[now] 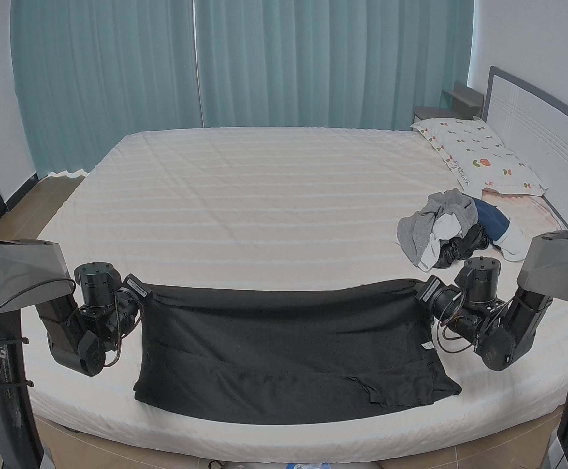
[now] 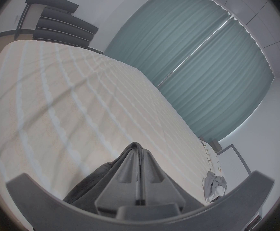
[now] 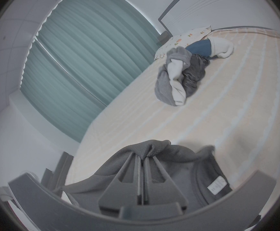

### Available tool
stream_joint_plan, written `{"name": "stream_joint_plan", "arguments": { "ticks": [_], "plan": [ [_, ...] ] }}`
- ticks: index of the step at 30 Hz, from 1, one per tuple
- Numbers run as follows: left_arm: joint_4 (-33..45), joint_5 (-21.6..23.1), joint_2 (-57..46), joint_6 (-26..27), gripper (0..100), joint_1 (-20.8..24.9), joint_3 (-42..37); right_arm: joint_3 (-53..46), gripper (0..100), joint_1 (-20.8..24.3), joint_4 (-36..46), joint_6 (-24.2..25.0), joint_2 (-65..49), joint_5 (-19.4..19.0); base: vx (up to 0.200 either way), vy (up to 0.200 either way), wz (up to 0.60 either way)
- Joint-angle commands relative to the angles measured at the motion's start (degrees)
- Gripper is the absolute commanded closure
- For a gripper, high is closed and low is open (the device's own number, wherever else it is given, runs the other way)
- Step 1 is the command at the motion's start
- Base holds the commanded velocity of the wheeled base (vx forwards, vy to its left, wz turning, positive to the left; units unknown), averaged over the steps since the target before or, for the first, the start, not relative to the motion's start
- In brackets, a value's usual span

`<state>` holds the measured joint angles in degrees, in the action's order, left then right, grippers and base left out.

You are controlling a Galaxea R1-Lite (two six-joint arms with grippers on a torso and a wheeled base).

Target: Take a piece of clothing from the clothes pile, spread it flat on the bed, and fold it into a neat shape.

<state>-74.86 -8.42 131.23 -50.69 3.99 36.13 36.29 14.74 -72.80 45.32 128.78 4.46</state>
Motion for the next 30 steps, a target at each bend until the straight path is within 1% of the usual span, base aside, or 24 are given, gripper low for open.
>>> {"name": "stream_joint_plan", "arguments": {
  "ticks": [1, 4, 6, 10, 17, 19, 23, 30],
  "plan": [
    [-0.6, -0.3, 2.4, 0.9, 100, -0.3, -1.8, -4.5, 100, -0.5, -0.9, -2.1, 3.2, 0.0, 0.000, 0.000, 0.00],
    [-0.8, 0.3, 3.2, 4.5, 100, -0.2, -4.5, -7.2, 100, -0.7, -2.4, -3.8, 3.8, -0.8, 0.000, 0.000, 0.00],
    [-0.9, 0.3, 4.4, 8.1, 100, -0.1, -5.9, -9.7, 100, -1.0, -4.3, -5.7, 4.6, -2.9, 0.000, 0.000, 0.00],
    [-2.0, 0.3, 5.9, 11.0, 100, 0.0, -8.5, -12.2, 100, -1.4, -5.1, -8.8, 5.7, -4.9, 0.000, 0.000, 0.00],
    [-4.9, 0.5, 11.6, 17.3, 100, 0.4, -10.7, -13.2, 100, -1.4, -5.2, -12.7, 10.7, -5.3, 0.000, 0.000, 0.00],
    [-5.1, 0.6, 12.1, 17.8, 100, 0.7, -10.7, -13.1, 100, -1.4, -5.6, -13.3, 11.8, -5.4, 0.000, 0.000, 0.00],
    [-5.1, 0.6, 12.2, 17.9, 100, 1.3, -10.9, -13.5, 100, -1.4, -5.6, -13.6, 12.1, -7.1, 0.000, 0.000, 0.00],
    [-5.1, 0.6, 11.9, 18.0, 100, 1.4, -11.7, -13.9, 100, -1.5, -5.6, -14.2, 12.3, -7.2, 0.000, 0.000, 0.00]
  ]
}}
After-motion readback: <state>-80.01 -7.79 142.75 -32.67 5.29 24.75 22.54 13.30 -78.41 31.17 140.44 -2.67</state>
